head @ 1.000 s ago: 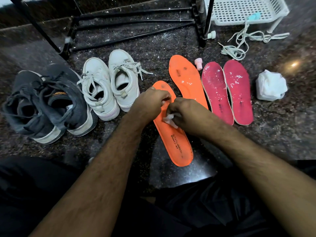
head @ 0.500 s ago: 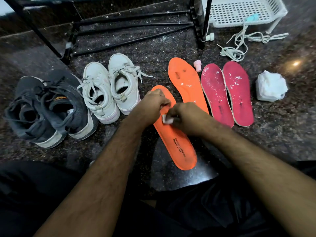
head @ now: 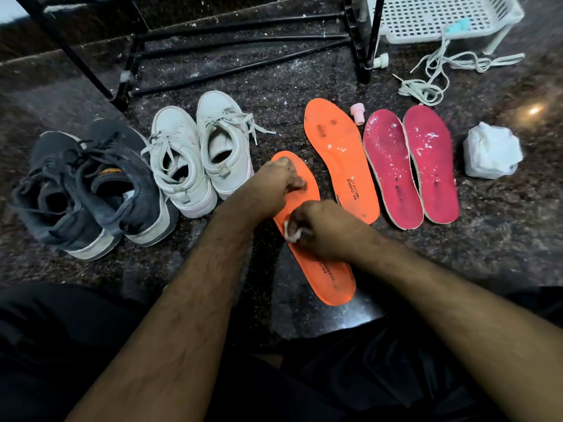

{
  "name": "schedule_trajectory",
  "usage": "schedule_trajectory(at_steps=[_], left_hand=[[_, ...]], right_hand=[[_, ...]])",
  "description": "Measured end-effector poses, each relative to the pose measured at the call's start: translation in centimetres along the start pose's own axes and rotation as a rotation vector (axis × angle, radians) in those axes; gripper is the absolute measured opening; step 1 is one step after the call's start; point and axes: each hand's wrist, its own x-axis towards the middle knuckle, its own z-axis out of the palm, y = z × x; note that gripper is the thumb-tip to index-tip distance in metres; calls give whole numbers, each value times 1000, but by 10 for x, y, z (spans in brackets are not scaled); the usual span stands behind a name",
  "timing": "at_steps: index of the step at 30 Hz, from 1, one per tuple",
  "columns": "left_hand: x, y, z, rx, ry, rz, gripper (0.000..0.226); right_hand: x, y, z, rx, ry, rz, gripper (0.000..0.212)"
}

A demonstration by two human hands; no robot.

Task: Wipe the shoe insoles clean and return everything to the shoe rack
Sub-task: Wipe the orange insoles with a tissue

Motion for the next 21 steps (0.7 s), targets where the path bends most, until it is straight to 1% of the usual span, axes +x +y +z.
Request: schedule_trajectory(at_steps=[1,2,3,4,5,7,8,9,12,13,17,21], left_hand=[[-1,-1,3,-17,-5,-5,23],[0,1,5,-111,-34,-38,25],[-3,2,3,-162,-58,-65,30],[-3,4,1,-197,-80,-81,36],[-3,5,1,-206,-91,-88,41],[-4,7,0,-192,-81,-93,55],[-4,7,0,-172,-77,-95,62],[-5,8,-1,-152,-78,-100,67],[-6,10,-1,-101,-80,-97,72],[-6,10,-1,-91,-87,-101,74],[-6,8,1,-97,-71,-103,72],[-6,8,3,-103,-64,-108,73]], right_hand=[[-6,-3,-1,-13,-136,-28,18],[-12,-6,-7,-28,-255,-65,19],[-16,-6,-13,-26,-317,-92,18],[-19,-5,-20,-15,-295,-103,17],[-20,-3,-27,-11,-196,-87,14],[-17,6,-39,-72,117,-13,16],[-15,11,-41,-99,220,5,18],[-13,14,-41,-108,250,12,20],[-9,16,-29,-133,70,-18,20],[-8,15,-24,-146,41,-22,19],[-3,11,-17,-191,77,-16,20],[-3,11,-16,-199,31,23,19]])
